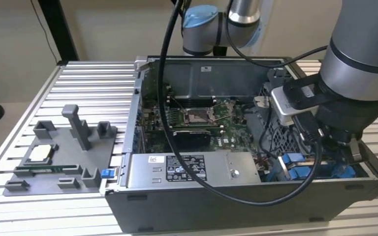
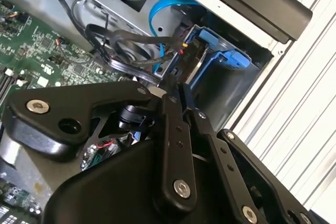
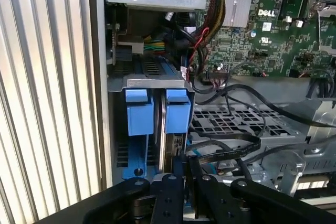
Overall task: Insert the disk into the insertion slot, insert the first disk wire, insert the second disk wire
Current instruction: 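Insert the second disk wire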
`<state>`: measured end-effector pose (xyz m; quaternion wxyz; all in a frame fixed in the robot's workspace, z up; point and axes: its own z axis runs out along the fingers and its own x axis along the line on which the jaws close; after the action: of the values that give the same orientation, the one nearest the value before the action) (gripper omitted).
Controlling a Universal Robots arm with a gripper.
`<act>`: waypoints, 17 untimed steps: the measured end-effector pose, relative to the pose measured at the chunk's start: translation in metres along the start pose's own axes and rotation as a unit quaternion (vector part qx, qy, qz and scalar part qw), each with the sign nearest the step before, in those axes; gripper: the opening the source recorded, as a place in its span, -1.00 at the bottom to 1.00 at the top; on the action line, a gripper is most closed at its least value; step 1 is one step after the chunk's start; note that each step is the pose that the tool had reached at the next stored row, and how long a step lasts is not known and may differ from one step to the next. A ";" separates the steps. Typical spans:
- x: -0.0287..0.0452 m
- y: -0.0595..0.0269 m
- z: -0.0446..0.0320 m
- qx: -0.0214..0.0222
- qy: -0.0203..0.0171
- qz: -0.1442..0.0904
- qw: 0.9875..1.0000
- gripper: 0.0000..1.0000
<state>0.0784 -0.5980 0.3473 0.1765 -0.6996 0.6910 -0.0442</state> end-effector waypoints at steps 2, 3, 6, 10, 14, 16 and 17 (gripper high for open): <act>0.0004 -0.0019 0.0007 0.000 0.000 0.000 1.000 -1.00; 0.0004 -0.0027 0.0011 0.000 0.000 0.000 1.000 -1.00; 0.0007 -0.0041 0.0018 0.000 0.000 0.000 1.000 -1.00; 0.0009 -0.0055 0.0031 0.000 0.000 0.000 1.000 -1.00; 0.0012 -0.0061 0.0044 0.000 0.000 0.000 1.000 -1.00; 0.0013 -0.0064 0.0054 0.000 0.000 0.000 1.000 -1.00; 0.0014 -0.0064 0.0058 0.000 0.000 0.000 1.000 -1.00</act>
<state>0.0863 -0.5985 0.3436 0.1764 -0.6996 0.6910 -0.0442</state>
